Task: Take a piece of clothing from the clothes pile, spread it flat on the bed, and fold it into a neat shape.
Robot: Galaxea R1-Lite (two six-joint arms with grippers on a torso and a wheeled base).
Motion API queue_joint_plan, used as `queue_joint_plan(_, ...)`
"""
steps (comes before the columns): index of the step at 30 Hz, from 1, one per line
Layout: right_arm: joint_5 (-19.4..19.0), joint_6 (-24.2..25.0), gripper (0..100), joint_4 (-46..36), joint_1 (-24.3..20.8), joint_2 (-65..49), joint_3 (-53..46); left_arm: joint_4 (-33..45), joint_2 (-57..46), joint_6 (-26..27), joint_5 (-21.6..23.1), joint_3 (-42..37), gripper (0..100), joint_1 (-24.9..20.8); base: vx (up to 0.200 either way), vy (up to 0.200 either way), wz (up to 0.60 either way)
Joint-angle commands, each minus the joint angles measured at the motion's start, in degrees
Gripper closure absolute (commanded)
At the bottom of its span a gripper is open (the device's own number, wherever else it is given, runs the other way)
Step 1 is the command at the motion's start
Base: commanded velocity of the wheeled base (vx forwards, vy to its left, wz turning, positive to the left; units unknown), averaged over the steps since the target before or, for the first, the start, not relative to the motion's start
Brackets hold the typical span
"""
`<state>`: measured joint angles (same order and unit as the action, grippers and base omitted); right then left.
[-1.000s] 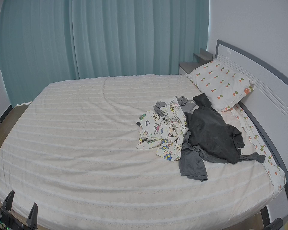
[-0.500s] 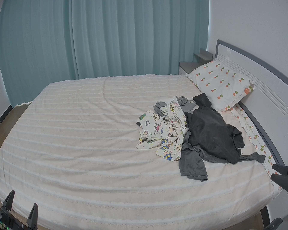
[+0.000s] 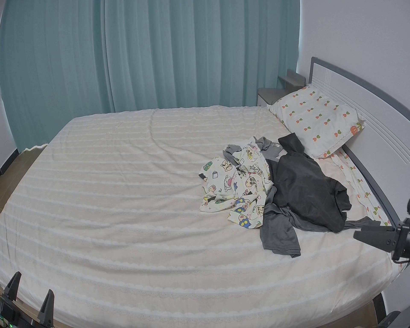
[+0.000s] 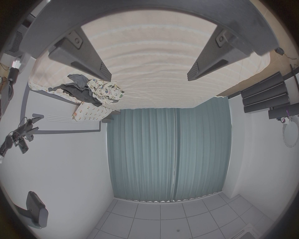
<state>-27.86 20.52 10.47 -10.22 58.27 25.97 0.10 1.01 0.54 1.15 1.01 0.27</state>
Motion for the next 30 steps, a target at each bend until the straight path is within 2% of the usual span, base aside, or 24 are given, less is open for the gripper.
queue_joint_plan(1, 0.5, 0.1, 0, 10.3, -0.2, 20.7, 2.0, 0.0, -1.0, 0.0, 0.0, -1.0, 0, 0.0, 0.000, 0.200, 0.00)
queue_joint_plan(2, 0.5, 0.1, 0, 10.3, -0.2, 20.7, 2.0, 0.0, -1.0, 0.0, 0.0, -1.0, 0, 0.0, 0.000, 0.000, 0.00)
queue_joint_plan(3, 1.0, 0.3, 0, 14.0, -0.2, 29.0, 4.4, 0.0, -1.0, 0.0, 0.0, -1.0, 0, 0.1, 0.000, 0.000, 0.00)
queue_joint_plan(5, 2.6, 1.5, 0, 16.6, -0.2, 36.4, 7.4, 0.0, -1.0, 0.0, 0.0, -1.0, 0, 0.0, 0.000, 0.000, 0.00)
queue_joint_plan(12, 12.6, 8.0, 0, 23.5, -2.6, 58.9, 20.4, 0.0, -1.0, 0.0, 0.0, -1.0, 0, 0.0, 0.000, 0.000, 0.00)
queue_joint_plan(16, 15.4, 9.4, 0, 23.5, -3.4, 65.0, 25.3, 0.0, -1.0, 0.0, 0.0, -1.0, 0, 0.0, 0.000, 0.000, 0.00)
queue_joint_plan(17, 17.7, 10.0, 0, 23.3, -3.5, 68.6, 28.7, 0.0, -1.0, 0.0, 0.0, -1.0, 0, 0.0, 0.000, 0.000, 0.00)
queue_joint_plan(19, 19.4, 10.1, 0, 23.2, -3.8, 71.8, 31.3, 0.0, -1.0, 0.0, 0.0, -1.0, 0, 0.1, 0.000, 0.000, 0.00)
queue_joint_plan(23, 20.8, 10.2, 0, 22.9, -3.9, 76.6, 36.0, 0.0, -1.0, 0.0, 0.0, -1.0, 0, 0.0, 0.000, 0.000, 0.00)
queue_joint_plan(25, 23.3, 10.3, 0, 22.7, -4.3, 80.4, 39.5, 0.0, -1.0, -0.1, 0.0, -1.0, 0, 0.0, 0.000, 0.000, 0.00)
queue_joint_plan(30, 26.1, 10.3, 0, 22.2, -4.2, 83.8, 43.7, 0.0, -1.0, -0.1, 0.0, -1.0, 0, 0.0, 0.000, 0.000, 0.00)
